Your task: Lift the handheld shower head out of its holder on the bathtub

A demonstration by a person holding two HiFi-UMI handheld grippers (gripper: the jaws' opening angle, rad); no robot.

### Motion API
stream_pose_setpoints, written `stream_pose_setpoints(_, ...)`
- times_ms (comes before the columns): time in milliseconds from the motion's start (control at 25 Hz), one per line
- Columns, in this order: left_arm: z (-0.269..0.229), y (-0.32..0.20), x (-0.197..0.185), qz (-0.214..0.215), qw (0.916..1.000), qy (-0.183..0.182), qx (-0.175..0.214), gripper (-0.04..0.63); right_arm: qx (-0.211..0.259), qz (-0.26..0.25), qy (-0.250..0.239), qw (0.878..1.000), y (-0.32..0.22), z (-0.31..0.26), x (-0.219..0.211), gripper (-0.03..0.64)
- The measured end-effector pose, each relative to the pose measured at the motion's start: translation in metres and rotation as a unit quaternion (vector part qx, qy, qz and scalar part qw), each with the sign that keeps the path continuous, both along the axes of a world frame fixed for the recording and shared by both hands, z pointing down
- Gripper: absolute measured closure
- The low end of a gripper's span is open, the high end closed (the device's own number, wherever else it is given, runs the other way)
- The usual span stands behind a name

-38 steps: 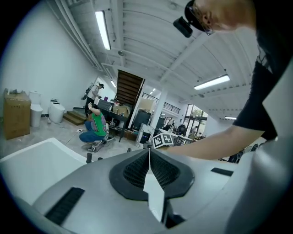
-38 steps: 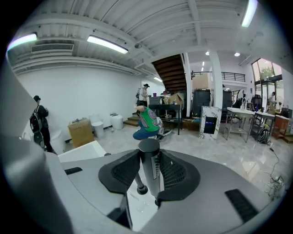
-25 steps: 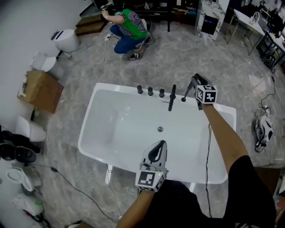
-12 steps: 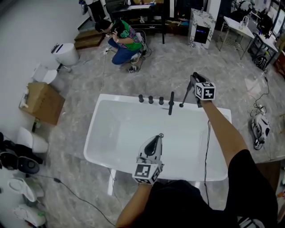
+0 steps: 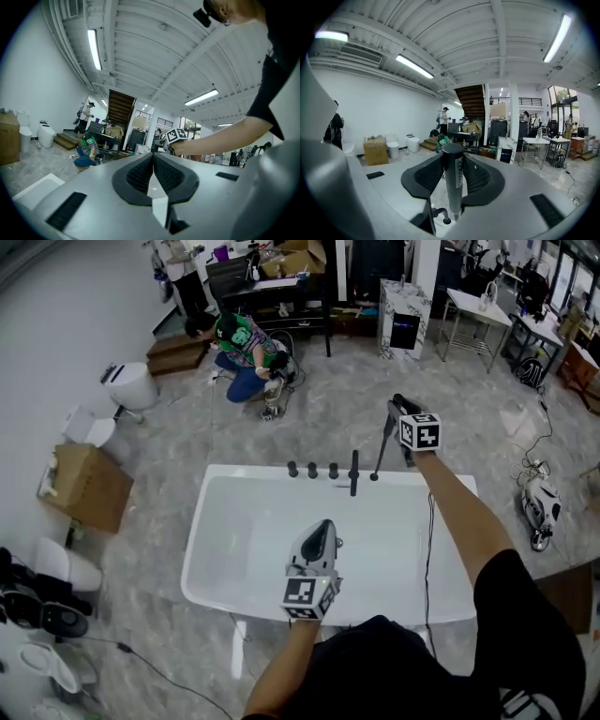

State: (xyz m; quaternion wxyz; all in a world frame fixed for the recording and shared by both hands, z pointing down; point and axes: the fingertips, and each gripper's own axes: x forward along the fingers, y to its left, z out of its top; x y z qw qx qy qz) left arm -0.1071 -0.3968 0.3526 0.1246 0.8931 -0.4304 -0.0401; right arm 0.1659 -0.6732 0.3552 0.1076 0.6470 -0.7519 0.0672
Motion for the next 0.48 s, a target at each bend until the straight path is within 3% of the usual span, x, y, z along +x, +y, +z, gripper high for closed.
stream_pose_setpoints(160,-0.015,-0.001,0.008,0.008,0.9998,0.004,0.018,0.591,0.007,0.005,0.003,1.000,0.005,-0.019,0.004,0.494)
stream_pose_setpoints(480,-0.018,0.009,0.004,0.013,0.9998,0.007,0.016,0.591,0.024,0.008,-0.002,1.000,0.015,-0.045,0.003,0.494)
